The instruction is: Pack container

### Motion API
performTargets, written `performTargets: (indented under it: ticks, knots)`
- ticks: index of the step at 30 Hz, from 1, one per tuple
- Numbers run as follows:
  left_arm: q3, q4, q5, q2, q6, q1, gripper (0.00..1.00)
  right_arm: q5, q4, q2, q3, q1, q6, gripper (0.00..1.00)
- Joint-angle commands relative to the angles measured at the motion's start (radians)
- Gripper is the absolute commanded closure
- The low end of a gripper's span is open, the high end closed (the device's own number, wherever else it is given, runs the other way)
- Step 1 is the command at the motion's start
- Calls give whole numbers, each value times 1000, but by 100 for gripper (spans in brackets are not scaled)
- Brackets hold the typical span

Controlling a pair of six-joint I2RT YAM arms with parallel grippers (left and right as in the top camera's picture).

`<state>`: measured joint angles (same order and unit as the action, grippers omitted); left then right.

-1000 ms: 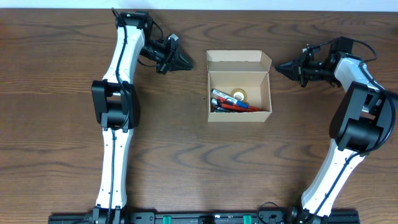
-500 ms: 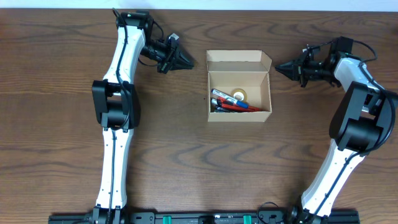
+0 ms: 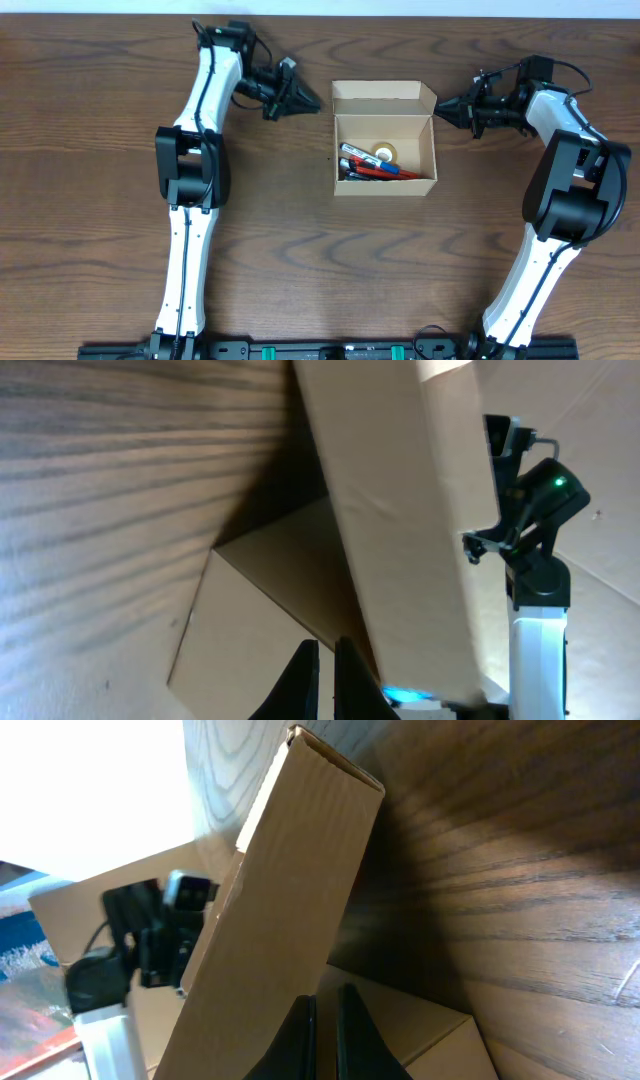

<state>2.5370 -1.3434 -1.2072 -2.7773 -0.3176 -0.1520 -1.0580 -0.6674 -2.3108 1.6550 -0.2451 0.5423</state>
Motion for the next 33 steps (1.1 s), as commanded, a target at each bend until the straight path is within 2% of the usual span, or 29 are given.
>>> performTargets:
  ticks: [1, 11, 18, 33]
  knots:
    - [-74, 24, -80, 0, -18, 0, 94, -20, 1, 1, 7, 3, 11, 99]
    - [-101, 51, -80, 0, -12, -6, 94, -5, 24, -3, -13, 3, 31, 98]
    - [-101, 58, -96, 0, -12, -8, 94, -78, 50, -53, -15, 13, 48, 98]
    - [-101, 100, -129, 0, -35, -34, 94, -106, 108, -64, -15, 22, 93, 98]
